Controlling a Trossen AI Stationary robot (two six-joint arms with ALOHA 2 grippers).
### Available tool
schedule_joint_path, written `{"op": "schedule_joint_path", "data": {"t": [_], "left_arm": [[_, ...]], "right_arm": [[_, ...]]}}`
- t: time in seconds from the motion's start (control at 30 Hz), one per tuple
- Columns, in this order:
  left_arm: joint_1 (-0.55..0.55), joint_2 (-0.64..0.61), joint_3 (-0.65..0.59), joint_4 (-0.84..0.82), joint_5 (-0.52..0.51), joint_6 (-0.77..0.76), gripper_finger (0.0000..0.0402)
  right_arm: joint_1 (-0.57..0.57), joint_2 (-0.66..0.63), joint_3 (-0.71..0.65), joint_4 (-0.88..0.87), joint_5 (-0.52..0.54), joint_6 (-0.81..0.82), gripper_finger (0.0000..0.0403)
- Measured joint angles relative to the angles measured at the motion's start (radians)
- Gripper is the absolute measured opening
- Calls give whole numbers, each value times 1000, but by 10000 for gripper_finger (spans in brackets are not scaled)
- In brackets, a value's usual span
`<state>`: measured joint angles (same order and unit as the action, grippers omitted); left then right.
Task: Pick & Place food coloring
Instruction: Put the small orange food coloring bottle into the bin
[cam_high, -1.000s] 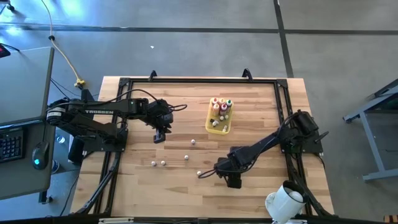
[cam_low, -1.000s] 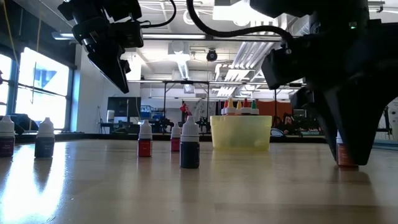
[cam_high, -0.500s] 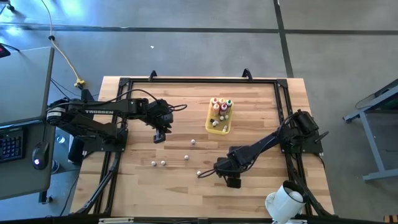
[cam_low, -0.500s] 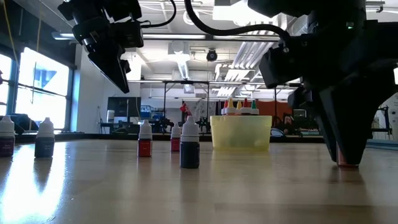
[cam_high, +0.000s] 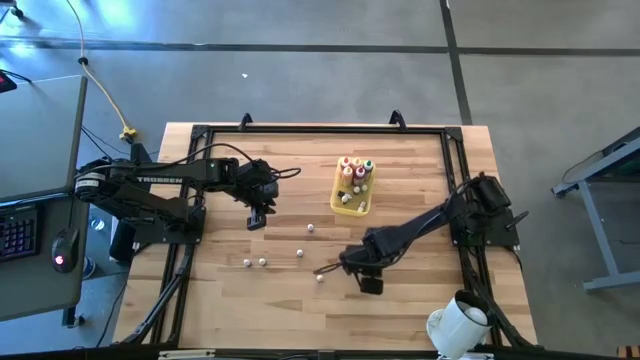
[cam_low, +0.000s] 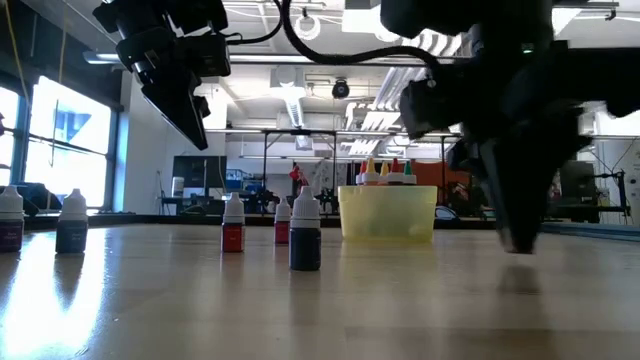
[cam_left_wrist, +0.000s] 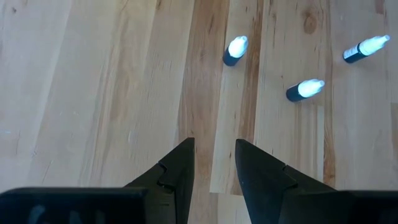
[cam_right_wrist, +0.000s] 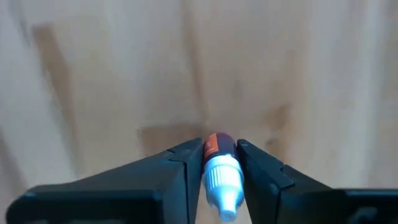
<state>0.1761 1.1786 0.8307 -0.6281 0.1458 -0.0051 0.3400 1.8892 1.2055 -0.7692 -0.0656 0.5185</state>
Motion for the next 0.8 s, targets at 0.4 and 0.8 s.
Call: {"op": "schedule_joint_path", "data": {"t": [0.4, 0.8], "left_arm": [[0, 0, 0, -2, 0, 0, 115], [0, 0, 0, -2, 0, 24, 115]], "right_arm": [[-235, -2, 226, -237, 238, -296, 79], [-533, -3, 239, -163, 148, -577, 75]]}}
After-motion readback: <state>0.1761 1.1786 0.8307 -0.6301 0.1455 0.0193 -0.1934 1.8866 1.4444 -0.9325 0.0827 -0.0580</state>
